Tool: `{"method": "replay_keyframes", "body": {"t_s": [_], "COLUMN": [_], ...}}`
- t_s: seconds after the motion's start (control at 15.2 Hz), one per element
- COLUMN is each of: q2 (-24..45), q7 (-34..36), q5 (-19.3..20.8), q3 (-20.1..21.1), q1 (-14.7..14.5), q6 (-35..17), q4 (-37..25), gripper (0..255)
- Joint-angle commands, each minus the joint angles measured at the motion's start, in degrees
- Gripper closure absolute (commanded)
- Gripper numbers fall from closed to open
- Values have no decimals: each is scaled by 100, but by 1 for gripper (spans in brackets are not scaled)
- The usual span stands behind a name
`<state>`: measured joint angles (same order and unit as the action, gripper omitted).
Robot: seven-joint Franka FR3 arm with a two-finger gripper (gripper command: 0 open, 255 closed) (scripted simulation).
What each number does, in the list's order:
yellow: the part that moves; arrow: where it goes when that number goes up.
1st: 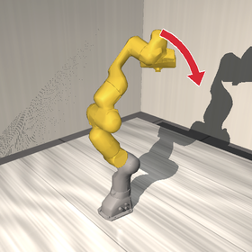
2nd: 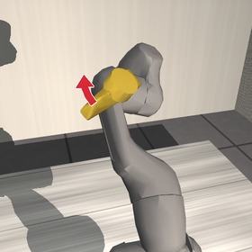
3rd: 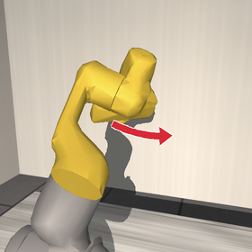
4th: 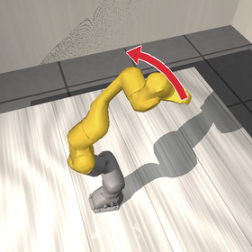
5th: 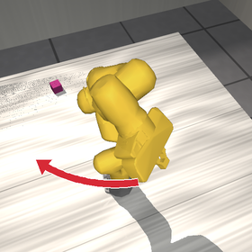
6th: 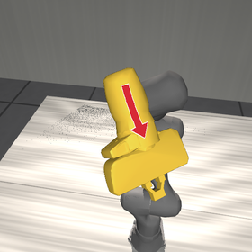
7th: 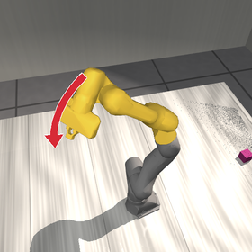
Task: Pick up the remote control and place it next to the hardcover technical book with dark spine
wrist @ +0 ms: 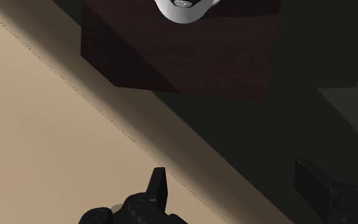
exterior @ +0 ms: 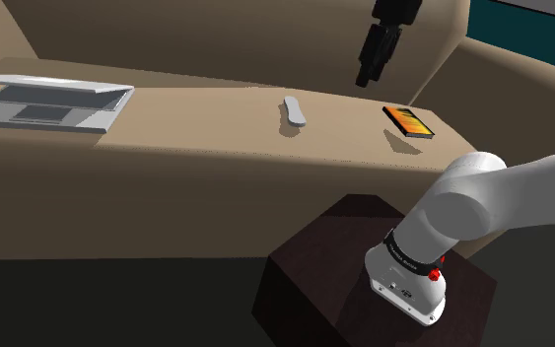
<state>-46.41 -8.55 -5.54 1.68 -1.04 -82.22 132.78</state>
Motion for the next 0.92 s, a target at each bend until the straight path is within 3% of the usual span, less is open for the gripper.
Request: {"method": "replay_keyframes", "body": {"t_s": [0.0, 0.86], "q2": [0, 2206], "q7": [0, 982], "q5": [0, 152], "q3": [0, 81], "q1": [0, 621], "q6": [0, -2138], "q4": [0, -203], "gripper": [0, 0]}}
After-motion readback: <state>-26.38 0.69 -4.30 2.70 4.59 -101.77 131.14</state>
